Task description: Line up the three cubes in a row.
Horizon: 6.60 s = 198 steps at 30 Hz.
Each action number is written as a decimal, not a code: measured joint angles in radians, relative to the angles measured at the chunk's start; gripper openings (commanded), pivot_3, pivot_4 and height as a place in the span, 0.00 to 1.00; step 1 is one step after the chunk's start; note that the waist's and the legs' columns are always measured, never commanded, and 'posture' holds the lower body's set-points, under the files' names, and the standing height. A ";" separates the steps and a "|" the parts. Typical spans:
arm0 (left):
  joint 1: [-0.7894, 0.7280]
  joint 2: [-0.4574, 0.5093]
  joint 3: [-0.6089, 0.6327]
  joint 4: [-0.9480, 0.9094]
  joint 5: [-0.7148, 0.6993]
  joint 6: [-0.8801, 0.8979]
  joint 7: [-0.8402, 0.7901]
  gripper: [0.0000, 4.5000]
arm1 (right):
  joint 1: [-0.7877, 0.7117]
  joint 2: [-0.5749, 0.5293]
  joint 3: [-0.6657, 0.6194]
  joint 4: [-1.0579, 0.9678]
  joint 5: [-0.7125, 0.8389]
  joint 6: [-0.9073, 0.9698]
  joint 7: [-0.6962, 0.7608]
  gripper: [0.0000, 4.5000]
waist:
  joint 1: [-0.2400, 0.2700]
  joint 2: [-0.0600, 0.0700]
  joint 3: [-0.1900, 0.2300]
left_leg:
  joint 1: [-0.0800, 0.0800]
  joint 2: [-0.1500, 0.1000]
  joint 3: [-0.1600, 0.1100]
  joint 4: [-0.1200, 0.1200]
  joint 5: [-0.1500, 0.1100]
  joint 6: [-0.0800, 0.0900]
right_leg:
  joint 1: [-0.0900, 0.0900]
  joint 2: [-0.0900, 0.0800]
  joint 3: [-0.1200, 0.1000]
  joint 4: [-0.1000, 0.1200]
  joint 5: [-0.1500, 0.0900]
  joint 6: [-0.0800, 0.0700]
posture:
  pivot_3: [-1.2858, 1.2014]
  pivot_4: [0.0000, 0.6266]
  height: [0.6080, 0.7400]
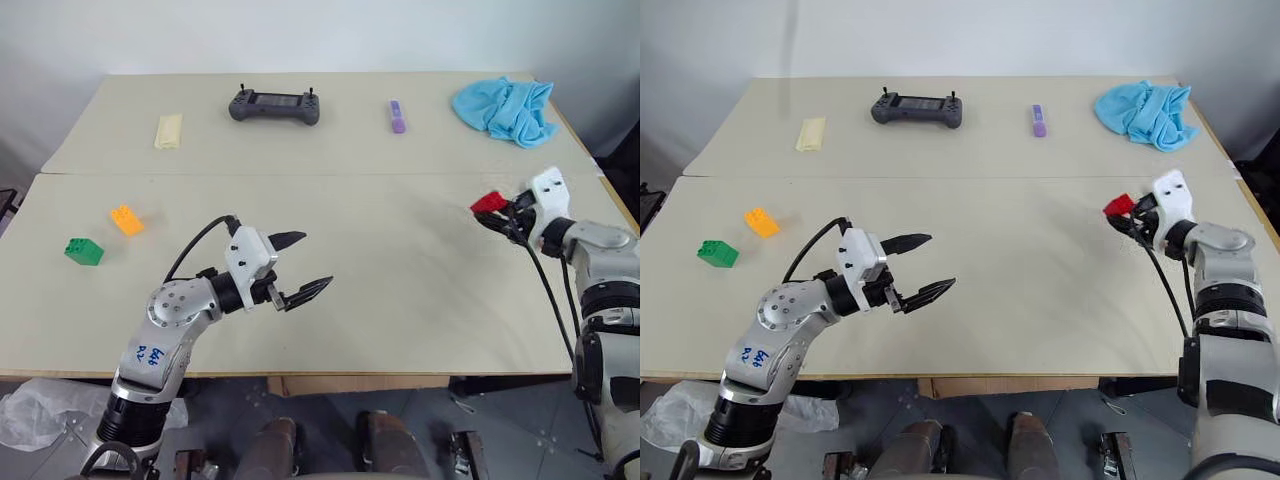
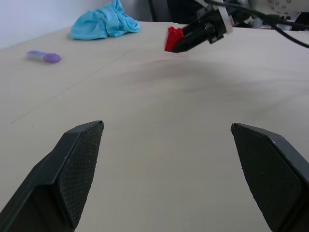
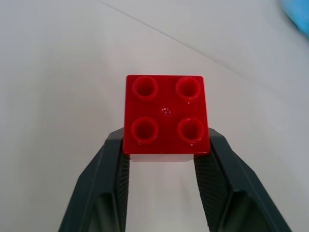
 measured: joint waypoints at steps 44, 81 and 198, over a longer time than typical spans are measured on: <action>0.484 -0.072 0.470 -0.004 -0.068 -0.155 0.152 1.00 | 0.204 0.075 0.098 -0.586 0.228 0.147 0.341 0.99 | 0.005 0.000 0.001 | 0.000 0.001 -0.004 0.000 -0.002 -0.001 | 0.001 -0.002 -0.003 -0.004 0.000 -0.001 | 0.52 0.24 1.00; -0.107 0.255 0.537 1.084 0.054 -0.361 0.290 0.96 | 0.482 0.313 0.148 -0.965 0.274 0.082 -0.030 1.00 | -0.004 -0.009 0.000 | 0.000 -0.001 -0.004 -0.003 -0.004 0.000 | -0.003 -0.001 -0.009 0.005 -0.002 -0.004 | 0.52 0.24 1.00; -0.237 -0.142 0.488 0.554 0.126 -0.023 0.840 0.99 | 0.451 0.244 0.053 -0.976 0.360 0.179 -0.095 1.00 | 0.020 -0.014 0.001 | 0.000 -0.002 -0.001 0.002 -0.004 0.001 | -0.002 0.000 -0.009 0.005 0.000 -0.001 | 0.52 0.24 1.00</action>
